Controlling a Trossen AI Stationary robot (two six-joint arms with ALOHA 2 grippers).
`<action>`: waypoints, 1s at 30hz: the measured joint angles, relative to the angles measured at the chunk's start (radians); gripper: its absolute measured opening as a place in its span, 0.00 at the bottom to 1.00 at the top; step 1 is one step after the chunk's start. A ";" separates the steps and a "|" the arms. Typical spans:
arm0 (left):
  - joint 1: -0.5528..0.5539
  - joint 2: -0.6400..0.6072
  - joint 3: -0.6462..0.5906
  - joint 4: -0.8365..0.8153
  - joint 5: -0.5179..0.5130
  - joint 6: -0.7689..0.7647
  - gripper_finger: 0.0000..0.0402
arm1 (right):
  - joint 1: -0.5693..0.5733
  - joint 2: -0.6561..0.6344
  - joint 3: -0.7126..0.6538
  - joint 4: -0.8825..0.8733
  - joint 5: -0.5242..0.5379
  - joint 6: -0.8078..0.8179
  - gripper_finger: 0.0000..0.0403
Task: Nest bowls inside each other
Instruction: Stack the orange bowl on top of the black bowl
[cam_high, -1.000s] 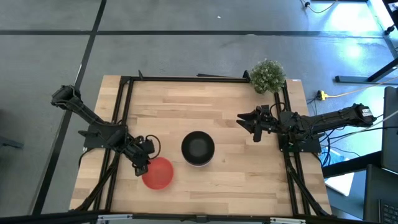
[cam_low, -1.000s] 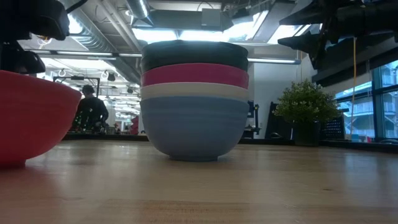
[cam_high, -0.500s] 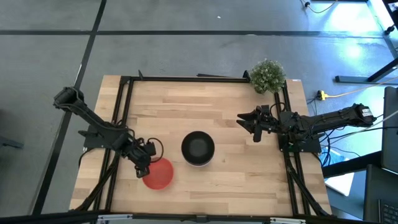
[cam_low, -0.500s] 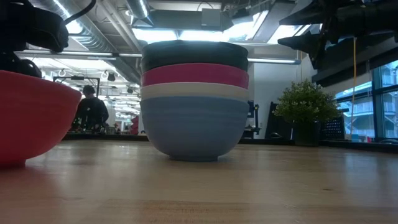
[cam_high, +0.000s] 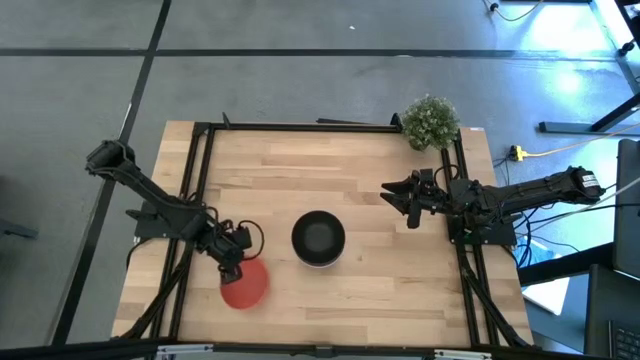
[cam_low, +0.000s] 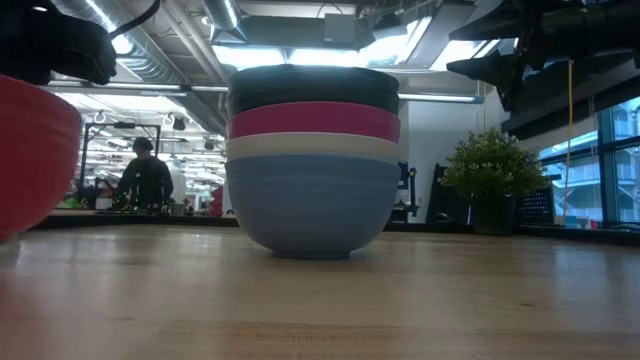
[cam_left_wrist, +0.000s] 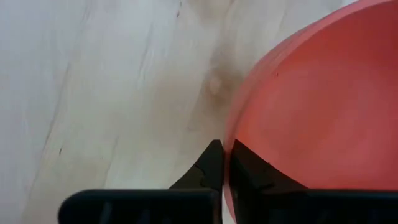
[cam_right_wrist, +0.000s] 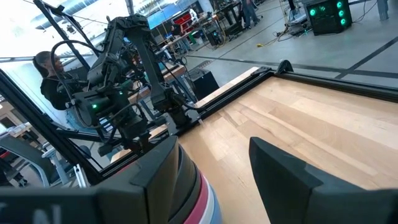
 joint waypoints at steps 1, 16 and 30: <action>0.007 -0.003 0.000 0.001 0.000 0.000 0.01 | 0.000 0.000 0.000 0.000 0.000 0.000 0.50; 0.142 -0.270 0.062 0.063 -0.069 0.107 0.01 | 0.000 0.000 0.001 -0.004 -0.033 0.000 0.50; 0.352 -0.136 0.550 -0.328 -0.147 0.344 0.01 | 0.000 0.000 0.001 -0.013 -0.079 -0.003 0.50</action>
